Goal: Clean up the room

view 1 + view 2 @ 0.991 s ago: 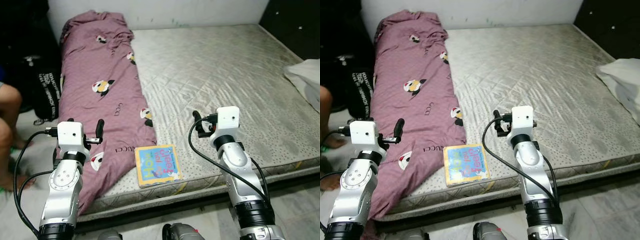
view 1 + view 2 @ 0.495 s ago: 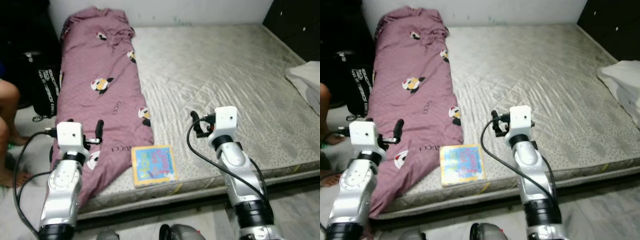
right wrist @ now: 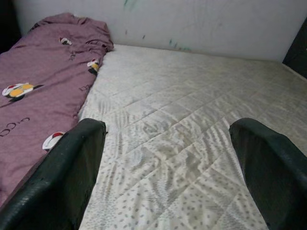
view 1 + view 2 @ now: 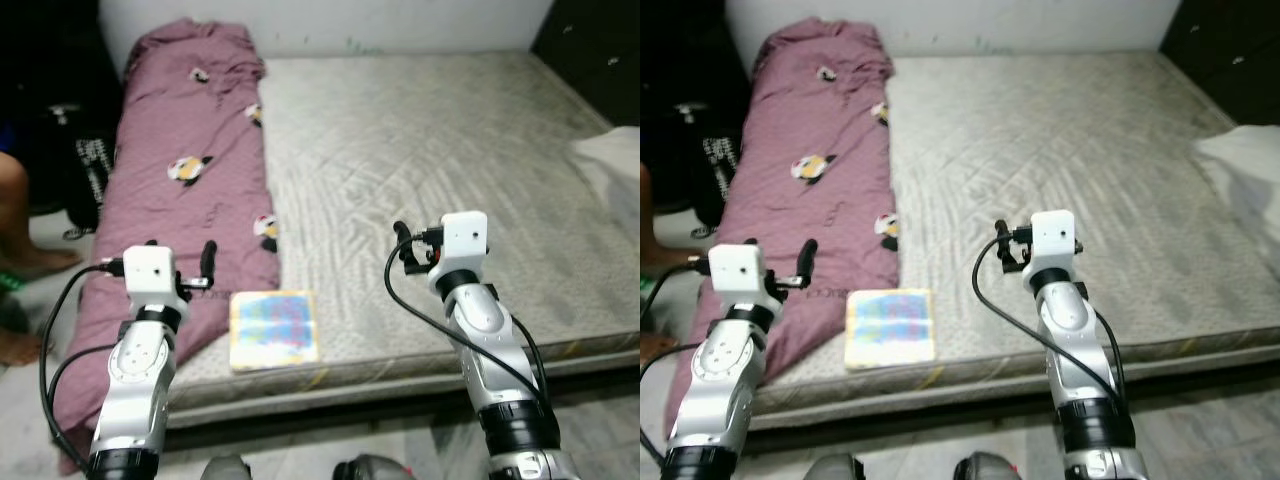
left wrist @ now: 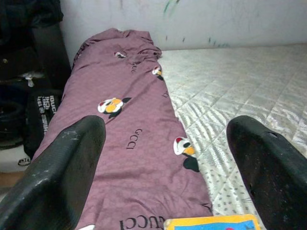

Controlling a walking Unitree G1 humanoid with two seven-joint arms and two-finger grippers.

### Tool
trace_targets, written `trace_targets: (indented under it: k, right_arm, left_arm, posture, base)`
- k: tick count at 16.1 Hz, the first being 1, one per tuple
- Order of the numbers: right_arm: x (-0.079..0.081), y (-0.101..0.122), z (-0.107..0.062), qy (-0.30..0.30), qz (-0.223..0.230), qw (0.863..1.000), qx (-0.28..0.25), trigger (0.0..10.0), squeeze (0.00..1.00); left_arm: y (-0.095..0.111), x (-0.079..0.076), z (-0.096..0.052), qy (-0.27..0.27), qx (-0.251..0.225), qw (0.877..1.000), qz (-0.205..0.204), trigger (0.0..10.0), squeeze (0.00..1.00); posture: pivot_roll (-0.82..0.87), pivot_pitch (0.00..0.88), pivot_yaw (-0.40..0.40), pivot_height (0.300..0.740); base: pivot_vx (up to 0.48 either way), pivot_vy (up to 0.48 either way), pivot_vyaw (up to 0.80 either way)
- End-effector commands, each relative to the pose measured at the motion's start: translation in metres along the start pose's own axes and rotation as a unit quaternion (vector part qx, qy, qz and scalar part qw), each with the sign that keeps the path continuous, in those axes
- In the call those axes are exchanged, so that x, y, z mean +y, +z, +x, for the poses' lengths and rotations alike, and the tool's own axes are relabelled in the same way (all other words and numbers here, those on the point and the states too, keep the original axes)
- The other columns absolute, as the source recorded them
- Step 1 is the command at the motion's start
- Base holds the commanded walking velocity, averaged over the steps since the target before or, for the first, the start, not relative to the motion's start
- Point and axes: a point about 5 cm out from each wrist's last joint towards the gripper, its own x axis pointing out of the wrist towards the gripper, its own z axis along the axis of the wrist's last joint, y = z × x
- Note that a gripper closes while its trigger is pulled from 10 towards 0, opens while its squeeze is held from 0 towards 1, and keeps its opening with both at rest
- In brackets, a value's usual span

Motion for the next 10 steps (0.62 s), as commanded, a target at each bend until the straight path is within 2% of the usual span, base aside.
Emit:
trace_targets:
  k: [1,3,5,8,10]
  right_arm:
    - [0.003,0.003,-0.002,0.004,0.005,1.0,-0.003,10.0,0.0]
    - [0.007,-0.003,-0.003,0.012,0.007,1.0,0.009,10.0,0.0]
    - [0.006,-0.002,-0.003,0.008,0.01,1.0,0.007,10.0,0.0]
    - [0.007,-0.003,-0.006,0.002,0.012,1.0,0.009,10.0,0.0]
    - [0.002,-0.002,-0.01,-0.005,0.01,1.0,0.01,10.0,0.0]
  left_arm:
    - [0.003,0.008,-0.003,0.014,-0.001,1.0,-0.001,10.0,0.0]
    - [-0.002,0.015,-0.01,0.024,0.0,1.0,0.002,10.0,0.0]
    - [-0.002,0.013,-0.012,0.029,0.0,1.0,0.009,10.0,0.0]
    - [-0.003,0.008,-0.006,0.01,0.009,1.0,0.012,10.0,0.0]
    - [-0.002,0.007,0.0,0.004,0.015,1.0,-0.007,10.0,0.0]
  posture:
    - [0.05,0.086,-0.026,0.74]
    - [0.05,0.096,-0.036,0.74]
    - [0.06,0.09,-0.026,0.74]
    - [0.03,0.104,-0.014,0.74]
    - [0.02,0.101,-0.013,0.74]
  base:
    - [0.0,0.0,0.0]
    - [0.0,0.0,0.0]
    - [0.0,0.0,0.0]
    - [0.0,0.0,0.0]
    - [0.0,0.0,0.0]
